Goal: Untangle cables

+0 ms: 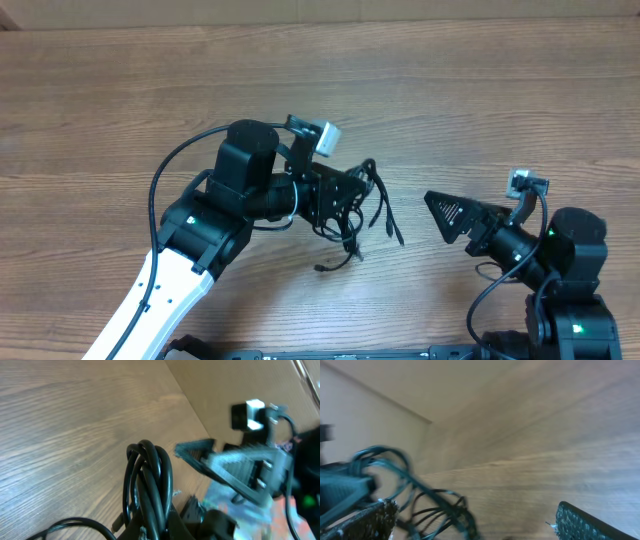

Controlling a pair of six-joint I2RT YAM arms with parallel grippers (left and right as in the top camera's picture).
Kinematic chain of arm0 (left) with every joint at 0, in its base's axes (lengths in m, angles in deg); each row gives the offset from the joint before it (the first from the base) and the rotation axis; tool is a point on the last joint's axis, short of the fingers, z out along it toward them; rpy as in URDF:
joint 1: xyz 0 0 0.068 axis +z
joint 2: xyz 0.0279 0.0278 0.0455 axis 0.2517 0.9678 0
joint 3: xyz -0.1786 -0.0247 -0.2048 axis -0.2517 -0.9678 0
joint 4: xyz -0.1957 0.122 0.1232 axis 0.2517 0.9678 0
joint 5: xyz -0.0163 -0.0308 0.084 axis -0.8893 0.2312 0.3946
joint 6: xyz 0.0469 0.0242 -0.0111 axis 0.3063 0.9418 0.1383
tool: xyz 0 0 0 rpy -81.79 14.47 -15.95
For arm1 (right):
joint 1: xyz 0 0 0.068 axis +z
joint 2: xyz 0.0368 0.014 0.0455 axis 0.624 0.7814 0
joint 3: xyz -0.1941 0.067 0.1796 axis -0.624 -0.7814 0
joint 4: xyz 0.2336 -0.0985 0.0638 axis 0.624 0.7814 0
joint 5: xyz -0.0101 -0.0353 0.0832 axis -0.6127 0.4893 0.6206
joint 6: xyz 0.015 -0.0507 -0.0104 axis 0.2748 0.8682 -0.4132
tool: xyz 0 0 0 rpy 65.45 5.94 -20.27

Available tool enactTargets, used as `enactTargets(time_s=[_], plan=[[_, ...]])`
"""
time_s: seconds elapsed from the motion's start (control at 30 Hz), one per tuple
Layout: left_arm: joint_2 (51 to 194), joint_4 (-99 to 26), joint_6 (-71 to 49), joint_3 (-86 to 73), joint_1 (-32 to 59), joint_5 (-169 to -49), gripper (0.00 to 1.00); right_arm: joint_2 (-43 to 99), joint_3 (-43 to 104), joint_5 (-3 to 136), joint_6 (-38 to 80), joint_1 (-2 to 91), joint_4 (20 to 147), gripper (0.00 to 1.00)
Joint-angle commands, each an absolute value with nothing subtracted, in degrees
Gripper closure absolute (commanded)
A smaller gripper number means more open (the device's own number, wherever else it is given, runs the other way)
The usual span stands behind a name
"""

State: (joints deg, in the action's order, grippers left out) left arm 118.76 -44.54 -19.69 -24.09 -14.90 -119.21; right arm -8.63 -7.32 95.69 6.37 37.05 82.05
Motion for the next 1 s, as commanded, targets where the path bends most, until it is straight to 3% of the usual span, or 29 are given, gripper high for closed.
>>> enactTargets(time_s=[0.0, 0.3, 0.97], plan=[[118.0, -46.7, -27.6, -23.0, -14.6, -115.5, 0.96, -9.0, -5.5, 103.8, 6.2, 36.9, 79.1, 0.0], [118.0, -55.1, -36.2, -23.0, -14.7, -116.2, 0.96, -9.0, -5.5, 112.8, 1.6, 37.0, 72.8, 0.0], [118.4, -74.0, -28.1, -23.0, -19.3, -123.3, 0.96, -9.0, -5.5, 115.3, -4.1, 37.0, 70.6, 0.04]])
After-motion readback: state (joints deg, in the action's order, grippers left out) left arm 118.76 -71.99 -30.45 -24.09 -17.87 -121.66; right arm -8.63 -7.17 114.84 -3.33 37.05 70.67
